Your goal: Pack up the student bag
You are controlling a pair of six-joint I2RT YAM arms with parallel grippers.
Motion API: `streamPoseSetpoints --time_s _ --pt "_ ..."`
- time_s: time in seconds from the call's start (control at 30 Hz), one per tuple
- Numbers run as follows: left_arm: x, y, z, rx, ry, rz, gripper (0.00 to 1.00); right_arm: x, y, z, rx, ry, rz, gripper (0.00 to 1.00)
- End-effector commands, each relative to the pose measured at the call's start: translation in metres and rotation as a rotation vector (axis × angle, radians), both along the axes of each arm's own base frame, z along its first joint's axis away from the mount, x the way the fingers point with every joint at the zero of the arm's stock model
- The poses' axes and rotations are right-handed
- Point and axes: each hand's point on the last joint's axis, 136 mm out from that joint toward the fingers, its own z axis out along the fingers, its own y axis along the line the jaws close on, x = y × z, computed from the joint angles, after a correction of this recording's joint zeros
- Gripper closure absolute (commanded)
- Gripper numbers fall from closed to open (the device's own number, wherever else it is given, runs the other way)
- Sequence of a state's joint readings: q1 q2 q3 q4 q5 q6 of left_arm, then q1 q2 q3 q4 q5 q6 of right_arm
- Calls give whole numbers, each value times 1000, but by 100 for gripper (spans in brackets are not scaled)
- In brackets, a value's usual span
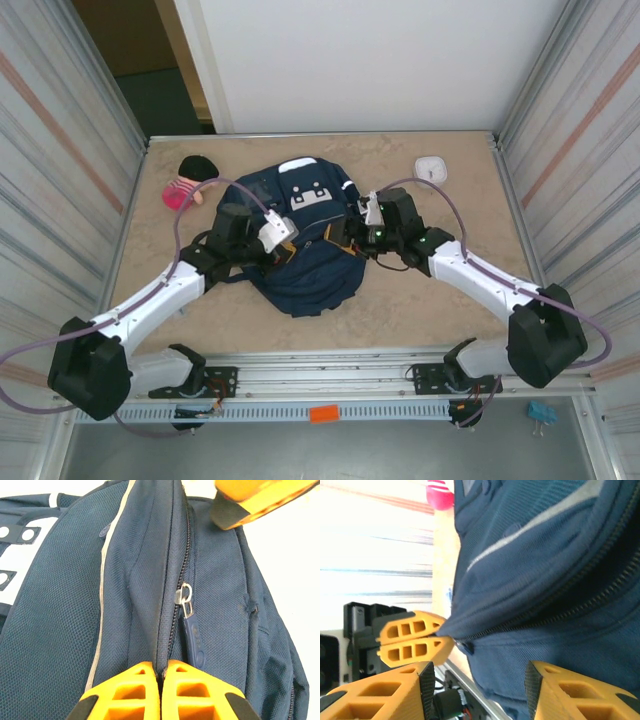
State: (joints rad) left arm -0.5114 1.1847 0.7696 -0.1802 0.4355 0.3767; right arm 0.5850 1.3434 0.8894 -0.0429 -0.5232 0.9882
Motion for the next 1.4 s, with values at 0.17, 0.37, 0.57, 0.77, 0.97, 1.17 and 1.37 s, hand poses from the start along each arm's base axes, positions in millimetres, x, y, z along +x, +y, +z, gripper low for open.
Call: streamPoseSetpoints --time_s 0.17,0.37,0.57,0.77,0.97,1.17,1.37 --pt "-14 -9 38 -84 -200 -156 100 23 14 13 120 29 -80 49" --pt "-21 -9 35 -76 -211 -193 100 35 17 4 153 111 -147 49" --pt "-26 -7 30 -53 -211 -216 100 44 14 -16 121 166 -217 60" --pt "-29 5 27 -51 -134 -111 89 45 16 -21 116 165 -223 98" --pt "-38 14 35 -157 221 176 58 43 23 -3 137 113 -215 100" --pt "-50 29 31 -355 591 558 49 35 37 9 123 65 -187 100" --pt "-78 17 16 -322 686 567 47 29 46 20 139 41 -176 100"
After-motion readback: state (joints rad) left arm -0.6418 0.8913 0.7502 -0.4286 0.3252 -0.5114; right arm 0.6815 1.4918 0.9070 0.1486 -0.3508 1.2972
